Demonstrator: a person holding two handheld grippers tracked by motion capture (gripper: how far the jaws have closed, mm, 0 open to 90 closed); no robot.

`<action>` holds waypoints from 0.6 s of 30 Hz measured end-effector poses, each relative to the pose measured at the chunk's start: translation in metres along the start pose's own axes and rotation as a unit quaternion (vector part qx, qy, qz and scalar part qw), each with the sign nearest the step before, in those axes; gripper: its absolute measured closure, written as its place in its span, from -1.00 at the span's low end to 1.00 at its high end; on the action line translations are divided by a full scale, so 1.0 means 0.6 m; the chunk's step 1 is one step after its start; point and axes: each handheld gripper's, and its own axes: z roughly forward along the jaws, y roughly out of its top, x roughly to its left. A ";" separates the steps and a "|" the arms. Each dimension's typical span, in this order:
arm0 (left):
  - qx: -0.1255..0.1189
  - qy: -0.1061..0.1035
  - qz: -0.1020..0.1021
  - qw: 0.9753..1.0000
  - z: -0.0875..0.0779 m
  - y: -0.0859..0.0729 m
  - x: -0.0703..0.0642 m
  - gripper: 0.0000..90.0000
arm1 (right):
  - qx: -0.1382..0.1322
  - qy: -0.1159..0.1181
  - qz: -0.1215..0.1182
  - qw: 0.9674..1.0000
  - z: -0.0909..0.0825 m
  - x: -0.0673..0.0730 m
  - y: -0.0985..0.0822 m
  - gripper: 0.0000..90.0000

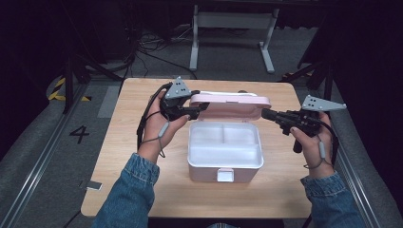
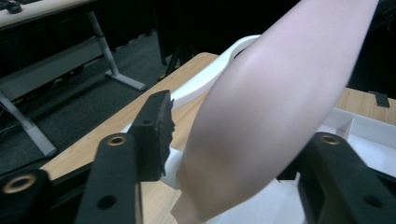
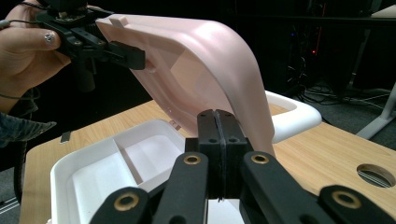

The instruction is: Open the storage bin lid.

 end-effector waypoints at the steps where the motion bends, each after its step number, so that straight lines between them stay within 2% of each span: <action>1: 0.001 0.002 0.003 1.000 0.001 0.000 0.000 0.15 | 0.000 0.000 0.000 1.000 -0.001 0.000 0.000 1.00; 3: -0.002 0.003 0.005 1.000 0.001 -0.001 0.001 0.31 | 0.001 0.001 0.003 1.000 -0.001 0.000 0.000 1.00; 6: -0.003 0.004 0.005 1.000 0.001 0.000 0.001 0.37 | 0.001 -0.002 0.002 1.000 -0.002 0.000 -0.001 1.00; 14: -0.004 0.002 0.004 1.000 0.002 0.000 0.003 0.39 | -0.001 -0.007 0.000 1.000 -0.009 0.003 0.000 0.97; 18: -0.003 0.002 -0.005 1.000 0.004 0.003 0.006 0.39 | -0.002 -0.015 -0.006 1.000 -0.024 0.007 0.003 0.93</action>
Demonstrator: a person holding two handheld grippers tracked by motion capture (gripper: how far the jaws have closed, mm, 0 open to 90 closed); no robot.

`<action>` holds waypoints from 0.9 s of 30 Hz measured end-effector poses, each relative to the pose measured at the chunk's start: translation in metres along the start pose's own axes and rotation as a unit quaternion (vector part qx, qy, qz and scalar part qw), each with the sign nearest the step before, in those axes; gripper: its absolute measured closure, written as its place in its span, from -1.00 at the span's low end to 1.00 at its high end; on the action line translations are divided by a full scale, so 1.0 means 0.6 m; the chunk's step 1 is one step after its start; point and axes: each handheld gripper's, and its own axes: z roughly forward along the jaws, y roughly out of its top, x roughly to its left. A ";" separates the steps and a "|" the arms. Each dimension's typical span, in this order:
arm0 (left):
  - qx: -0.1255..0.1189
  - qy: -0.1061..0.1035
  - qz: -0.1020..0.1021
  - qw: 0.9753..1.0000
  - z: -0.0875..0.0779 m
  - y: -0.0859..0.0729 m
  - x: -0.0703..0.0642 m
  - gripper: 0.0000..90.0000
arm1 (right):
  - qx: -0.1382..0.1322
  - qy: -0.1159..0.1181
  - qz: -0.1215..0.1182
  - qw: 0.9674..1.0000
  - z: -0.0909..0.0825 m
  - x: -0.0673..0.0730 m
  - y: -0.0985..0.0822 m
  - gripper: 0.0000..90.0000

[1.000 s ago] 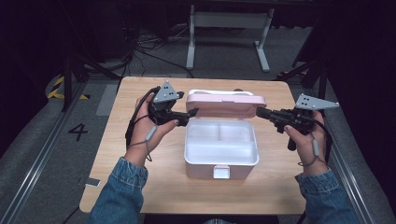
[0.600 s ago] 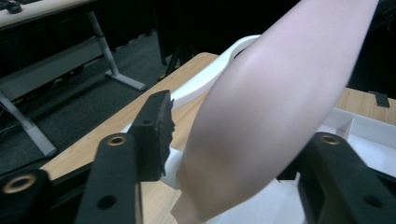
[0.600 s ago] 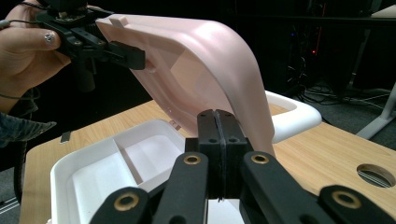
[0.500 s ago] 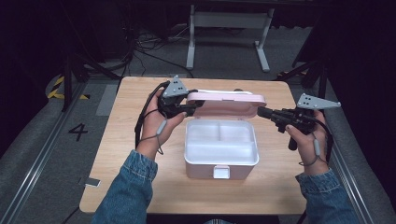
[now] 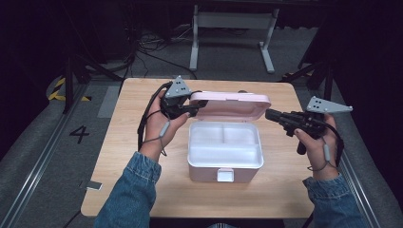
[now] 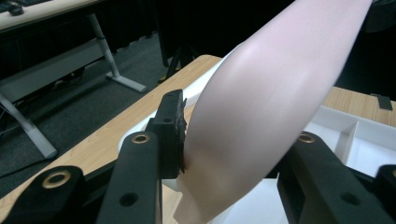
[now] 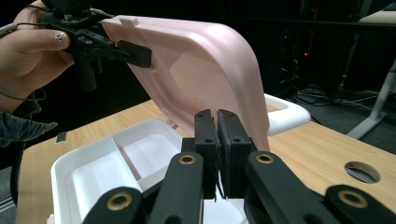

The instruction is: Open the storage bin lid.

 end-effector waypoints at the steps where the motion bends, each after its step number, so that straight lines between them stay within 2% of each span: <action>1: 0.003 0.001 -0.002 1.000 0.001 0.002 0.001 0.39 | 0.000 -0.003 -0.001 1.000 -0.005 0.000 0.000 0.91; 9: 0.009 0.010 -0.006 1.000 0.014 0.010 0.016 0.39 | -0.006 -0.030 0.014 0.999 -0.042 -0.008 -0.007 0.72; 15: 0.004 0.022 -0.024 0.999 0.035 0.011 0.034 0.35 | -0.003 -0.053 0.023 0.998 -0.061 -0.016 -0.018 0.64; 17: 0.002 0.023 -0.032 0.999 0.042 0.012 0.040 0.32 | -0.002 -0.057 0.027 0.998 -0.064 -0.020 -0.022 0.62; 27: -0.004 0.040 -0.043 0.998 0.074 0.006 0.062 0.18 | 0.010 -0.056 0.034 0.998 -0.055 -0.028 -0.030 0.55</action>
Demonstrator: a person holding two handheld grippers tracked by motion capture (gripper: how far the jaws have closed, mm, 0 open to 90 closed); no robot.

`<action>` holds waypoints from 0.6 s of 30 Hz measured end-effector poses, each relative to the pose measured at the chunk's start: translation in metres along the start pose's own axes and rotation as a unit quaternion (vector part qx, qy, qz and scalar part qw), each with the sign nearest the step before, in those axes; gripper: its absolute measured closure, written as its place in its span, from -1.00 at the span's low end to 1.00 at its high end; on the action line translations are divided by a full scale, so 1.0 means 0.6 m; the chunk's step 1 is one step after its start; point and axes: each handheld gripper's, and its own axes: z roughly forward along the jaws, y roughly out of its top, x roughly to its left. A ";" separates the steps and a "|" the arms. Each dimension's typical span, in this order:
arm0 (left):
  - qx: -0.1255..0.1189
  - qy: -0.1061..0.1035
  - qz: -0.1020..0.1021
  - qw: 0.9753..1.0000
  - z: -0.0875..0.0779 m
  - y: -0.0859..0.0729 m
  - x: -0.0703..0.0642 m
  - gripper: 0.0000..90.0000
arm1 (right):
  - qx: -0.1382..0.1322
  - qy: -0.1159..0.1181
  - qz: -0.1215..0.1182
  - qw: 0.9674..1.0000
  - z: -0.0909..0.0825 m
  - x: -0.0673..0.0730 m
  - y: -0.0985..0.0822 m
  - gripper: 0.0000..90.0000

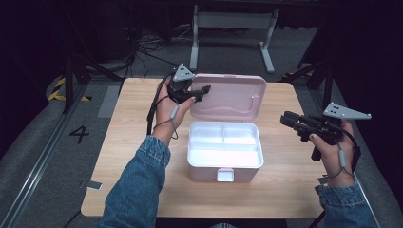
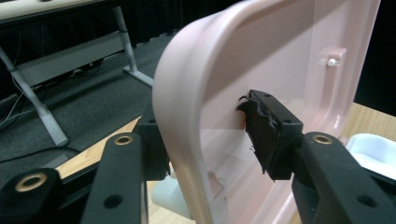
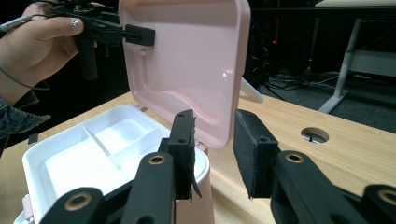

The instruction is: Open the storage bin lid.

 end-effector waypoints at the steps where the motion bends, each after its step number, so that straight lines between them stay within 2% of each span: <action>1: 0.000 0.000 0.000 1.000 0.000 0.000 0.000 0.16 | 0.000 0.000 0.000 1.000 0.000 0.000 0.000 0.55; 6: 0.008 0.010 -0.004 1.000 0.013 -0.001 0.007 0.07 | -0.002 0.002 0.006 1.000 -0.002 -0.003 0.000 0.52; 10: 0.010 0.011 -0.016 1.000 0.025 -0.004 0.017 0.03 | -0.002 0.004 0.007 1.000 -0.002 -0.005 -0.001 0.51; 13: 0.010 0.014 -0.017 1.000 0.031 -0.006 0.020 0.01 | -0.001 0.005 0.007 1.000 -0.001 -0.006 -0.002 0.50; 15: 0.019 0.027 -0.006 0.999 0.037 -0.008 0.021 -0.05 | -0.001 0.008 0.010 1.000 0.000 -0.006 -0.002 0.49; 18: 0.028 0.035 0.002 0.999 0.046 -0.013 0.024 -0.11 | -0.002 0.013 0.014 1.000 0.000 -0.006 -0.003 0.46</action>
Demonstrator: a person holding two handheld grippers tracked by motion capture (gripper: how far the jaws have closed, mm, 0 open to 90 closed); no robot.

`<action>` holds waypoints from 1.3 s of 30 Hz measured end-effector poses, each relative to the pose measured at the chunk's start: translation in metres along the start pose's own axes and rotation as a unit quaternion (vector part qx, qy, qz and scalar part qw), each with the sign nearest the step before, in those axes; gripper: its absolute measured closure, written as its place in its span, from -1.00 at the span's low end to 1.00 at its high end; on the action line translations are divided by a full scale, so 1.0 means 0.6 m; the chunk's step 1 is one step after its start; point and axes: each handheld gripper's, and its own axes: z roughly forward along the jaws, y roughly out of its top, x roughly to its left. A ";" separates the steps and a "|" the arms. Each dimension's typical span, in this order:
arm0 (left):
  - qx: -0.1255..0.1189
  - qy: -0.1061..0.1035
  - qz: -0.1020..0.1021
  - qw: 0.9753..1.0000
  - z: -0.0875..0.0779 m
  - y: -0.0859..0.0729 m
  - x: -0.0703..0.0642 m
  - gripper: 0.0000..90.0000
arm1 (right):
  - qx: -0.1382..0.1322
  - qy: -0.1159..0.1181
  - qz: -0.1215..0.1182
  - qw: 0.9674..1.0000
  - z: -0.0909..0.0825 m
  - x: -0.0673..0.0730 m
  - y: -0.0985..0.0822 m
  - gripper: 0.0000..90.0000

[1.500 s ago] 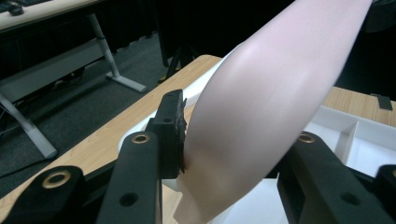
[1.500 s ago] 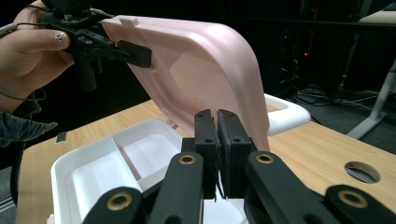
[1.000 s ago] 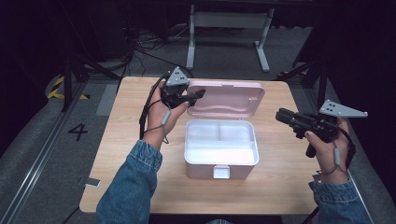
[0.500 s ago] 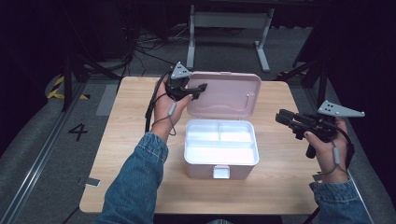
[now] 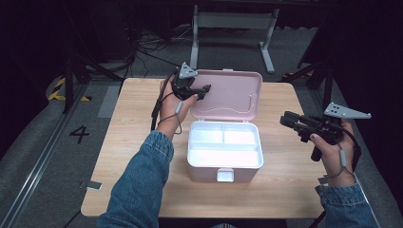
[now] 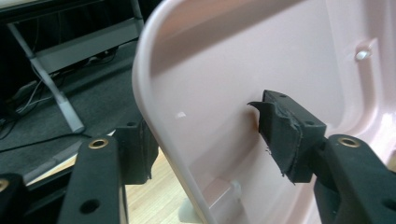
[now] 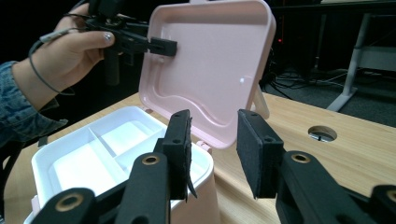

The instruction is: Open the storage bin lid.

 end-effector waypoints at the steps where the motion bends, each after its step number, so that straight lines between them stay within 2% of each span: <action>1: 0.005 0.000 0.001 1.000 0.003 -0.002 0.002 -0.12 | 0.000 0.001 0.001 1.000 0.000 0.000 0.000 0.46; 4: 0.018 0.001 0.003 1.000 0.012 -0.008 0.007 -0.16 | 0.001 0.003 0.004 1.000 0.002 -0.001 -0.001 0.46; 8: 0.026 -0.004 -0.009 1.000 0.019 -0.017 0.012 -0.15 | 0.001 0.009 0.007 1.000 0.004 0.000 -0.002 0.45; 12: 0.045 -0.008 -0.021 0.999 0.027 -0.025 0.017 -0.13 | 0.003 0.013 0.007 1.000 0.006 0.000 -0.003 0.45; 13: 0.056 -0.010 -0.027 0.998 0.031 -0.028 0.019 -0.14 | 0.003 0.014 0.007 1.000 0.008 -0.001 -0.004 0.44; 19: 0.077 -0.007 -0.037 0.996 0.043 -0.033 0.016 -0.21 | 0.007 0.014 0.008 1.000 0.011 -0.002 -0.005 0.44; 22: 0.083 -0.011 -0.050 0.995 0.049 -0.037 0.020 -0.21 | 0.009 0.016 0.007 1.000 0.014 -0.002 -0.006 0.44; 28: 0.099 -0.017 -0.077 0.992 0.060 -0.046 0.024 -0.22 | 0.011 0.015 0.009 1.000 0.014 -0.004 -0.008 0.43; 35: 0.125 -0.019 -0.093 0.988 0.069 -0.053 0.027 -0.25 | 0.015 0.013 0.011 1.000 0.017 -0.005 -0.010 0.41; 36: 0.125 -0.019 -0.093 0.988 0.069 -0.053 0.027 -0.26 | 0.015 0.013 0.011 1.000 0.017 -0.005 -0.010 0.41; 39: 0.139 -0.024 -0.106 0.984 0.073 -0.058 0.029 -0.27 | 0.016 0.014 0.008 1.000 0.019 -0.005 -0.011 0.41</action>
